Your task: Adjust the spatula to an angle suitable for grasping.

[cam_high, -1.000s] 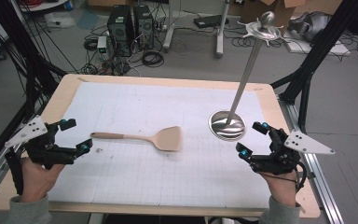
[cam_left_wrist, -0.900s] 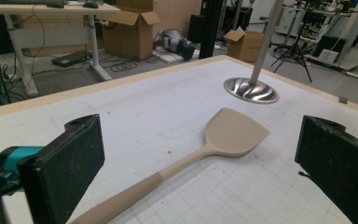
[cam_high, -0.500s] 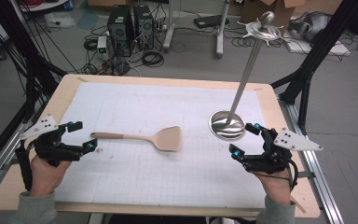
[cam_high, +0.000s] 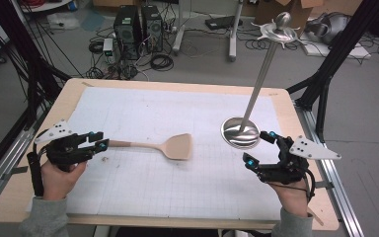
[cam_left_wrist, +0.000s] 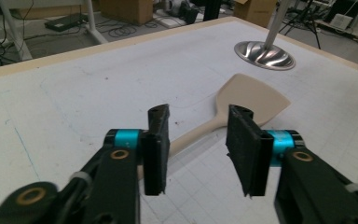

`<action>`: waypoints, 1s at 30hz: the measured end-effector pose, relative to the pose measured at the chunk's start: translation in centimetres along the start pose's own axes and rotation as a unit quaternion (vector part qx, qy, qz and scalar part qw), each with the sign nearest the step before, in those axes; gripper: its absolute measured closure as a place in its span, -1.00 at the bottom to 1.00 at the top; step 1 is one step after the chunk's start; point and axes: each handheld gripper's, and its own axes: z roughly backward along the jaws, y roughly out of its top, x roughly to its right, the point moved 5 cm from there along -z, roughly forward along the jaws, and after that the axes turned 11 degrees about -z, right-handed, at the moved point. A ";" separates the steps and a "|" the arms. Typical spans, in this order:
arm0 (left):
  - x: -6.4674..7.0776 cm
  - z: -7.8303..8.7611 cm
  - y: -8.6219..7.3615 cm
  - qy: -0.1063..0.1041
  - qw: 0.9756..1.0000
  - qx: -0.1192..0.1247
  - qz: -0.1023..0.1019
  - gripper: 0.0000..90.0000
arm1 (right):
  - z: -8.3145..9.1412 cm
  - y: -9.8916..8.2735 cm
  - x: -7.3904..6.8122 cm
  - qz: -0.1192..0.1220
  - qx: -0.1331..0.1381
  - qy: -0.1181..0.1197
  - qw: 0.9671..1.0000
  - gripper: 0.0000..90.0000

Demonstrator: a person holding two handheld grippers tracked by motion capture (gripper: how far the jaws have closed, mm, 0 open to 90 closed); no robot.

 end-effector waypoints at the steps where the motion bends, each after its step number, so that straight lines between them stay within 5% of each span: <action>1: -0.1 -0.1 -0.1 0.001 1.000 -0.001 -0.003 0.44 | 0.0 0.0 0.0 0.000 0.000 0.000 1.000 -0.82; 10: -0.8 -1.5 -1.1 0.012 1.000 -0.026 0.002 0.95 | -0.1 -0.2 0.0 0.000 -0.007 0.000 1.000 -0.82; 30: -1.8 -3.9 -3.2 0.029 0.997 -0.073 0.013 0.99 | -0.5 -0.5 0.1 0.001 -0.014 0.001 1.000 -0.82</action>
